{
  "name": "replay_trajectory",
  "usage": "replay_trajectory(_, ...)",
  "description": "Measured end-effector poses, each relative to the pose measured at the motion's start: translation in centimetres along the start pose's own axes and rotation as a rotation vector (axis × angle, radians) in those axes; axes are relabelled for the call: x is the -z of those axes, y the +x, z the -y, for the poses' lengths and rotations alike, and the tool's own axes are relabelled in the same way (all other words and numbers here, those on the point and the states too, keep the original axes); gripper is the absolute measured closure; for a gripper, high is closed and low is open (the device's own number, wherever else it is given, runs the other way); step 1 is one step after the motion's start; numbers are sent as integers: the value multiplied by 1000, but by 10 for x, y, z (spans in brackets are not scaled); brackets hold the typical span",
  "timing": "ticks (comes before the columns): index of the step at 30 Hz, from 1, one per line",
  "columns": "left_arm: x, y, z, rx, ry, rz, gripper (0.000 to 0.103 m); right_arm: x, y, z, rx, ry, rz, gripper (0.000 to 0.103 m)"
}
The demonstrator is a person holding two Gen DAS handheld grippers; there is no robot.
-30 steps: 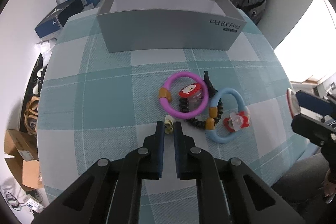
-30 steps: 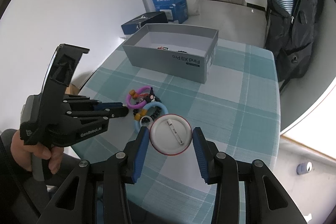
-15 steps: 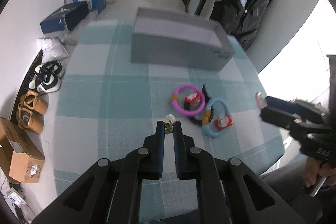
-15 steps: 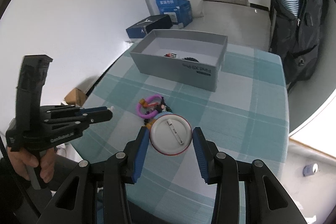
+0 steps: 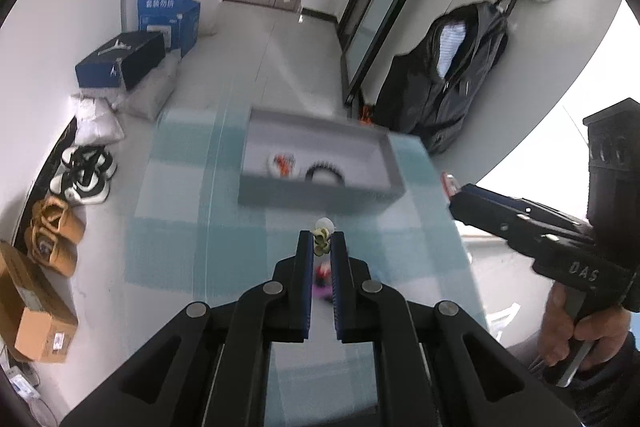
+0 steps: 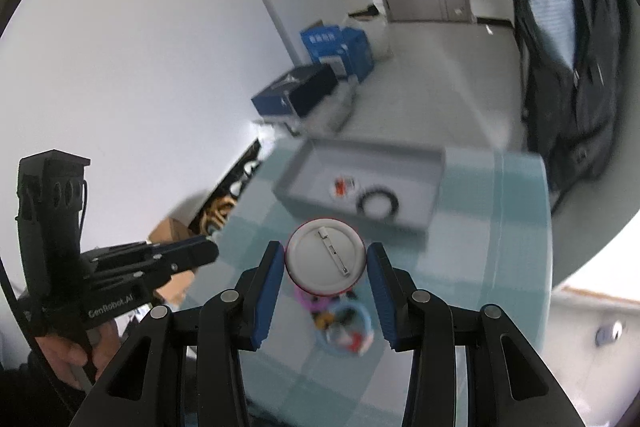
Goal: Organize jewelry
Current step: 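Carry the pin badge toward the box while the left gripper grasps the small yellow charm, then release the pin badge and yellow charm into the grey box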
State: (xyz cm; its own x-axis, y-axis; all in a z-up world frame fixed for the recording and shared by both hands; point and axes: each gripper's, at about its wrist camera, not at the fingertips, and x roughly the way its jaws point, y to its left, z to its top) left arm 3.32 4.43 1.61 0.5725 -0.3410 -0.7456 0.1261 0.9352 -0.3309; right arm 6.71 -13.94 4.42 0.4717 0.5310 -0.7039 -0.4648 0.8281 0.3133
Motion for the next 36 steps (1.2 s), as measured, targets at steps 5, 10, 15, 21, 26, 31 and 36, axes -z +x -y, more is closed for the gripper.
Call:
replay_trajectory(5, -37, 12, -1, 5, 9, 13, 99, -37, 15, -2, 14, -49, 9, 62)
replay_trajectory(10, -65, 37, -7, 3, -5, -5, 99, -62, 39, 8, 10, -37, 15, 62)
replay_trajectory(15, -74, 67, -22, 34, -54, -39, 99, -71, 73, 39, -45, 92, -15, 62)
replay_trajectory(21, -81, 95, -27, 37, -67, -105, 99, -71, 99, 49, 25, 29, -66, 62)
replay_trajectory(26, -85, 108, -25, 52, -58, -147, 99, -67, 110, 65, 7, 79, -106, 62)
replay_trajectory(31, -83, 118, -31, 64, -82, -187, 99, -68, 120, 65, -1, 82, -126, 62)
replay_trajectory(36, -83, 121, -36, 107, -117, -200, 99, -65, 130, 64, 0, 127, -147, 61)
